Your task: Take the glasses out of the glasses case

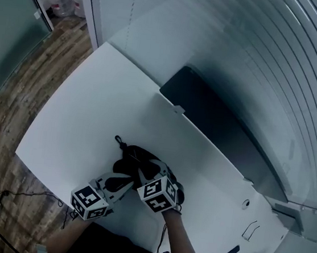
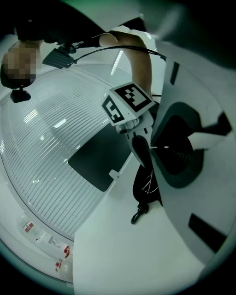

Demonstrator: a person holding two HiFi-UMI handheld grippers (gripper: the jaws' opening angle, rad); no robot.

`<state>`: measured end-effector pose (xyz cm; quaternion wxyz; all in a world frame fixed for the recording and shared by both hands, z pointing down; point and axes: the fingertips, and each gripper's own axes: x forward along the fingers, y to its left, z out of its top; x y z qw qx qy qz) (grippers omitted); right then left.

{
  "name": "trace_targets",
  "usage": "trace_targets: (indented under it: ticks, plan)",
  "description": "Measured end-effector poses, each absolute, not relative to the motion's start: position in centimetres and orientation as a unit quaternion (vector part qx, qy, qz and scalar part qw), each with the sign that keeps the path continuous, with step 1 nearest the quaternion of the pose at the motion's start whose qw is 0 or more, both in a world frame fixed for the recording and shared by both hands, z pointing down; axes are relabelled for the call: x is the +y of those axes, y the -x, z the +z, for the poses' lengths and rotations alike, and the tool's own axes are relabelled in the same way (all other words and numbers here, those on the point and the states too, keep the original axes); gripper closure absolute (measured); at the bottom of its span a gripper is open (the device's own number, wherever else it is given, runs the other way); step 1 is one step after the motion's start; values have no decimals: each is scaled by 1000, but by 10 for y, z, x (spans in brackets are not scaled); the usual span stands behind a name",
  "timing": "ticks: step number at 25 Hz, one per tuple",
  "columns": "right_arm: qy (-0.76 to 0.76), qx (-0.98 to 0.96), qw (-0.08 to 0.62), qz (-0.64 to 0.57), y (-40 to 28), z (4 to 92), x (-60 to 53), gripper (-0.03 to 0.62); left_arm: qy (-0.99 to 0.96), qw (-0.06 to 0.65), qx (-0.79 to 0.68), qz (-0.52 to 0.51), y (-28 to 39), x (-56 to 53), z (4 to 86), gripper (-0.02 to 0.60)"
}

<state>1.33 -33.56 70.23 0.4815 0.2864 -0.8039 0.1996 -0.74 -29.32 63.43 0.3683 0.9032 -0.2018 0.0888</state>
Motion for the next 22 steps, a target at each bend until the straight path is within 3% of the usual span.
trace_targets:
  ticks: [10, 22]
  plan:
    - [-255, -785, 555, 103, -15, 712, -334, 490, -902, 372, -200, 92, 4, -290, 638, 578]
    - [-254, -767, 585, 70, -17, 716, -334, 510, -899, 376, -203, 94, 3, -288, 639, 578]
